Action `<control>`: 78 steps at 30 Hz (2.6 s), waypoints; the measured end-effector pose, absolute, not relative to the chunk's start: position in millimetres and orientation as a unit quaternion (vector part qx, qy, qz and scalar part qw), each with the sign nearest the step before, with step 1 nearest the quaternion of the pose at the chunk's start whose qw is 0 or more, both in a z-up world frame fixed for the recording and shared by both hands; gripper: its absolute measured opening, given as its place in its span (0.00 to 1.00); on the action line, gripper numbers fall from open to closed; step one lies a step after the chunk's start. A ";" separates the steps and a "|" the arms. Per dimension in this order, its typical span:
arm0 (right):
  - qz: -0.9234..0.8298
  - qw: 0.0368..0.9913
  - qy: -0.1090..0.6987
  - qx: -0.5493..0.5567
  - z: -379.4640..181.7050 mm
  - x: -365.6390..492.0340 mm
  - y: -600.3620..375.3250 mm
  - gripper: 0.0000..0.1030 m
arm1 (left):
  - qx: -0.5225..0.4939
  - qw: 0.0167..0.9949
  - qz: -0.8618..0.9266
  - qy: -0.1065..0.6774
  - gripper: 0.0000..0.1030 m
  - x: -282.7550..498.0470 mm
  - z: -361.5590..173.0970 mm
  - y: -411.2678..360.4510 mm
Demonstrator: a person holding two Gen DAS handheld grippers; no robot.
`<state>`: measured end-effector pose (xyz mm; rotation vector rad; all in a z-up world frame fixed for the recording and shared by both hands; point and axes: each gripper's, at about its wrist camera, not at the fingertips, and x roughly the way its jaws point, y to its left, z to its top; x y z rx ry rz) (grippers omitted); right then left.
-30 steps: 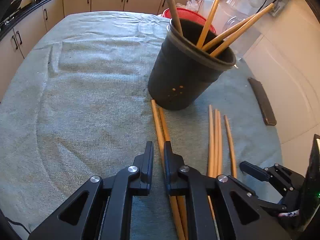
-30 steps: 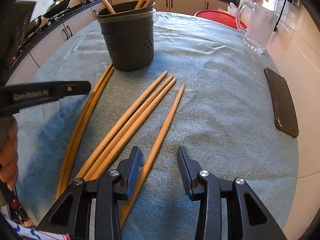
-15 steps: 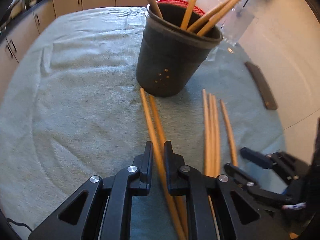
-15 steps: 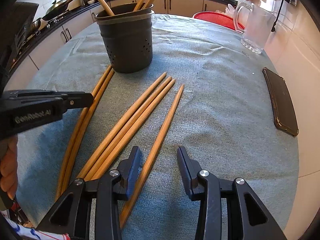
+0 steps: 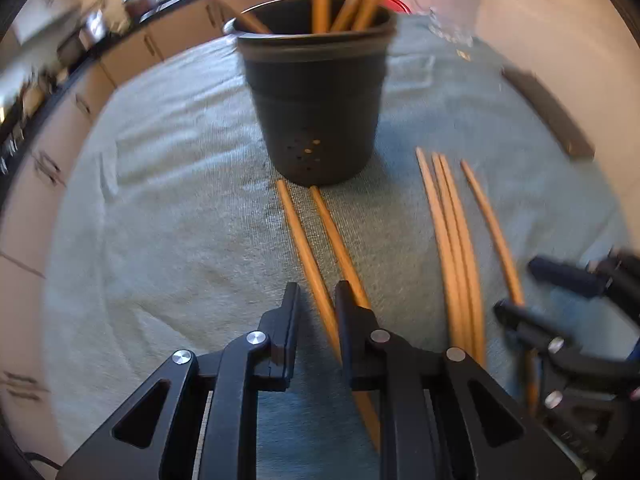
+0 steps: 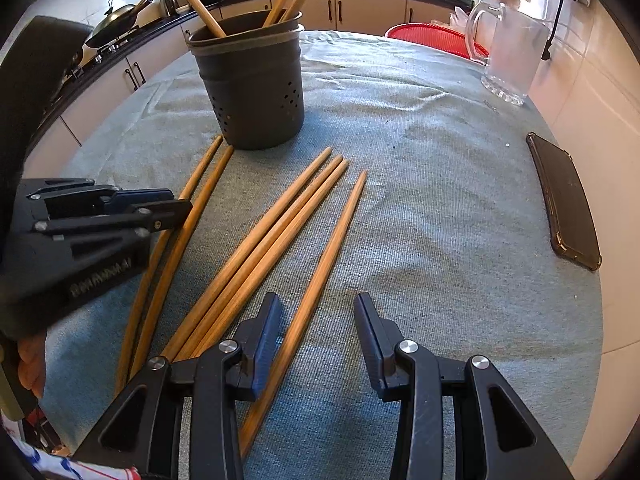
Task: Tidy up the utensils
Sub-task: 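Grasp a chopstick with the left tool while the right tool grasps and lifts another, then carry both chopsticks upright over the black holder and lower them in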
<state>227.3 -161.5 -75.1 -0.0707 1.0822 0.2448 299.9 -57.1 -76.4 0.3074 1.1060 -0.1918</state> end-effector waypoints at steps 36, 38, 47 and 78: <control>0.081 0.686 0.708 -0.150 -81.0 304.4 -172.5 0.19 | 0.159 0.738 -0.160 0.636 0.19 292.3 -78.3 5.1; 0.096 0.693 0.696 -0.165 -79.3 303.3 -165.8 0.12 | 0.162 0.747 -0.161 0.625 0.06 287.4 -77.1 5.8; 0.118 0.780 0.610 -0.075 -66.4 279.6 -185.9 0.07 | 0.066 0.826 -0.139 0.542 0.06 240.4 -34.6 53.6; 0.144 0.952 0.244 0.114 103.0 208.5 -203.2 0.07 | -0.136 0.965 -0.084 0.209 0.06 251.6 140.7 38.8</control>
